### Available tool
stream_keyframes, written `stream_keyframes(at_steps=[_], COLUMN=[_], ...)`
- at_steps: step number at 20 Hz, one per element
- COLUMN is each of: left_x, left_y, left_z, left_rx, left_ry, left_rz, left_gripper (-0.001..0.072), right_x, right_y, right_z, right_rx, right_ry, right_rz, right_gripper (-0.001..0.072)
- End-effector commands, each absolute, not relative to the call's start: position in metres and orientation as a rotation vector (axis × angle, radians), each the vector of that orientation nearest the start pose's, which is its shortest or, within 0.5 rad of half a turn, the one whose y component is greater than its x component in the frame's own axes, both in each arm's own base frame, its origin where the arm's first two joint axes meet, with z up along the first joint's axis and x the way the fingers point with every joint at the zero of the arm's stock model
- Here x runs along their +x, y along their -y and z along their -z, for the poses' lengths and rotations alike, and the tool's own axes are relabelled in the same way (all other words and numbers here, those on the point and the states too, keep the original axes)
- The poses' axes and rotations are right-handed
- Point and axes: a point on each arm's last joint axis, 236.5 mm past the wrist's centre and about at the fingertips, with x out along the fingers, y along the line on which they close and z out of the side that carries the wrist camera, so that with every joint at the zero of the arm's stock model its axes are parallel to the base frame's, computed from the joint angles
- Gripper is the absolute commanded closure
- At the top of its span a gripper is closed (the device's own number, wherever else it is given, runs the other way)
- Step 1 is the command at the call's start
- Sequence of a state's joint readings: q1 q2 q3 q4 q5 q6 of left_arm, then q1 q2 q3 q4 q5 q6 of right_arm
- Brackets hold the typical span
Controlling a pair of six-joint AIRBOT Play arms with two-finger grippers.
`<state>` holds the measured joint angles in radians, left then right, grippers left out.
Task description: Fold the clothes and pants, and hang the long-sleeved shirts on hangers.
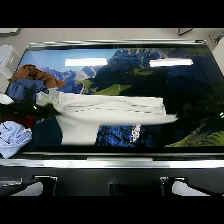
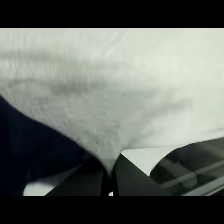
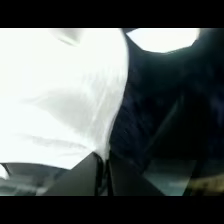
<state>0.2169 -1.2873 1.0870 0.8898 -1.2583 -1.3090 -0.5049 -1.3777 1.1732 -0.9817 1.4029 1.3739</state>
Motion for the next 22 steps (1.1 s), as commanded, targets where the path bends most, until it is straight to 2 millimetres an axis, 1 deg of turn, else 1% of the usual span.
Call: stream_keyframes(at_steps=[1,2,3,4,5,6,7,8,9,11,12,14,15,16,17,18,19,20,21,22], left_x=[0.425,0.416,0.390,0.356,0.314,0.281,0.252,0.230,0.211,0.184,0.174,0.164,0.168,0.179,0.199,0.224,0.257,0.290,0.325,0.355], left_y=[0.049,0.048,0.048,0.049,0.052,0.058,0.065,0.070,0.073,0.078,0.075,0.069,0.068,0.067,0.063,0.059,0.055,0.053,0.052,0.054], left_z=[-0.245,-0.338,-0.426,-0.491,-0.540,-0.566,-0.579,-0.582,-0.584,-0.592,-0.603,-0.623,-0.623,-0.617,-0.603,-0.583,-0.552,-0.514,-0.462,-0.408], left_rx=[-0.340,-0.258,-0.179,-0.108,-0.041,-0.003,0.015,0.024,0.010,0.006,0.009,-0.002,-0.006,-0.008,-0.026,-0.066,-0.111,-0.140,-0.167,-0.199], left_ry=[-0.676,-0.444,-0.221,-0.048,0.085,0.161,0.210,0.235,0.251,0.303,0.354,0.445,0.443,0.411,0.340,0.244,0.112,-0.030,-0.207,-0.375], left_rz=[0.384,0.378,0.360,0.335,0.314,0.307,0.308,0.309,0.311,0.309,0.290,0.267,0.265,0.266,0.264,0.266,0.274,0.284,0.304,0.324], left_gripper=[0.0687,0.0687,0.0687,0.0686,0.0686,0.0686,0.0686,0.0686,0.0686,0.0687,0.0687,0.0686,0.0687,0.0687,0.0687,0.0687,0.0687,0.0687,0.0687,0.0687], right_x=[0.409,0.408,0.395,0.368,0.337,0.303,0.276,0.252,0.234,0.207,0.199,0.192,0.195,0.204,0.219,0.243,0.271,0.298,0.319,0.337], right_y=[0.073,0.075,0.072,0.064,0.053,0.038,0.027,0.016,0.010,0.008,0.006,0.007,0.010,0.015,0.021,0.029,0.034,0.037,0.038,0.046], right_z=[-0.205,-0.281,-0.363,-0.436,-0.484,-0.515,-0.528,-0.533,-0.535,-0.550,-0.563,-0.586,-0.590,-0.587,-0.575,-0.552,-0.515,-0.468,-0.413,-0.353], right_rx=[0.409,0.307,0.205,0.116,0.050,0.001,-0.023,-0.048,-0.057,-0.067,-0.076,-0.034,-0.019,-0.001,0.028,0.072,0.123,0.182,0.239,0.299], right_ry=[-0.829,-0.638,-0.423,-0.228,-0.097,-0.013,0.028,0.041,0.048,0.116,0.172,0.274,0.291,0.275,0.224,0.124,-0.026,-0.212,-0.426,-0.646], right_rz=[-0.140,-0.111,-0.075,-0.038,-0.013,0.005,0.019,0.031,0.049,0.098,0.108,0.115,0.116,0.116,0.112,0.096,0.061,0.022,-0.034,-0.066], right_gripper=[0.0657,0.0656,0.0656,0.0655,0.0655,0.0655,0.0655,0.0655,0.0655,0.0656,0.0657,0.0657,0.0657,0.0657,0.0657,0.0657,0.0658,0.0658,0.0659,0.0659])
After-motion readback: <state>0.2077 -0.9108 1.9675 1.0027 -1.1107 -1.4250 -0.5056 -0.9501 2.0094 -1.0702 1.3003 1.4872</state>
